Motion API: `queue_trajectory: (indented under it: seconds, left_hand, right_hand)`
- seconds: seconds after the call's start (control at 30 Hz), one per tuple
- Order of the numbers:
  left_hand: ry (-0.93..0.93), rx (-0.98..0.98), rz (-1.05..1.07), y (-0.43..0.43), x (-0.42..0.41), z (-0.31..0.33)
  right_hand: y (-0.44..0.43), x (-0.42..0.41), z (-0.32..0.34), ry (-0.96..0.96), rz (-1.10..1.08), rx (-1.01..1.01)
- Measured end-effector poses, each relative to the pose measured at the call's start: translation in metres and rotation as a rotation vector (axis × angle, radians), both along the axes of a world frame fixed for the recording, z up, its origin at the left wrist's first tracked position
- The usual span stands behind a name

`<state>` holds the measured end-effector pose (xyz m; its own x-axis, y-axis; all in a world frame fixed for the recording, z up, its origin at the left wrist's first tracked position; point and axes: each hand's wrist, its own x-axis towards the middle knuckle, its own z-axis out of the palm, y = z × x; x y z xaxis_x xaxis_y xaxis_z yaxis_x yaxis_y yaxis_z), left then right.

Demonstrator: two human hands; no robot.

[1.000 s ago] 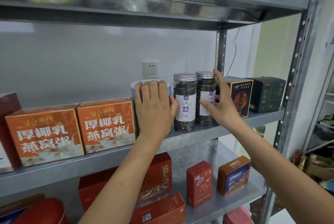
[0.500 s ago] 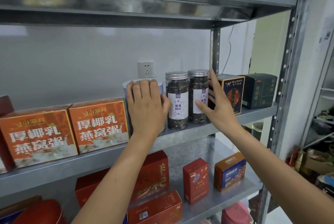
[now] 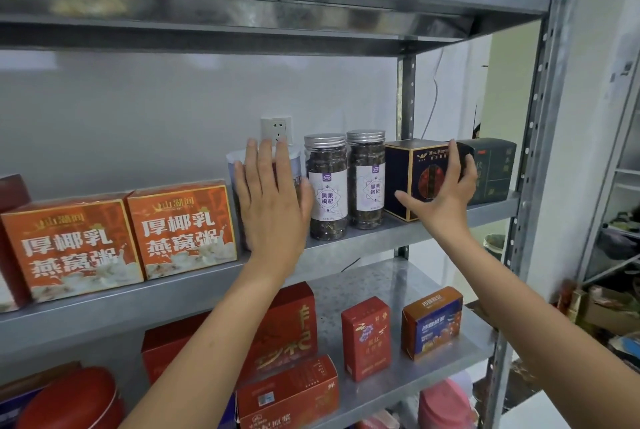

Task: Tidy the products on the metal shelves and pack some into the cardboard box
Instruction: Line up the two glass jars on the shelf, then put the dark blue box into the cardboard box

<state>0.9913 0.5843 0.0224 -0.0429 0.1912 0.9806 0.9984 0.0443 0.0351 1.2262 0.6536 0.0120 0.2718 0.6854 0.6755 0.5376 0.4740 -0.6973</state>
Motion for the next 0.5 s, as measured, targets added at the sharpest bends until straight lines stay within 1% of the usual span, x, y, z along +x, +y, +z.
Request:
queue_trajectory:
  seconds: [0.07, 0.2, 0.37, 0.5]
  left_hand:
    - [0.008, -0.031, -0.001, -0.005, 0.012, -0.018]
    - [0.147, -0.123, -0.001, -0.007, 0.038, -0.071]
    - [0.141, -0.179, 0.089, 0.000, 0.052, -0.115]
    - [0.225, -0.174, 0.179, 0.008, 0.047, -0.138]
  right_hand:
    - [0.002, 0.004, 0.003, 0.001, 0.020, -0.045]
    - [0.007, 0.008, 0.007, 0.024, 0.094, -0.114]
    - [0.012, 0.009, 0.002, 0.056, 0.177, -0.069]
    - [0.013, 0.010, 0.000, 0.045, 0.185, -0.086]
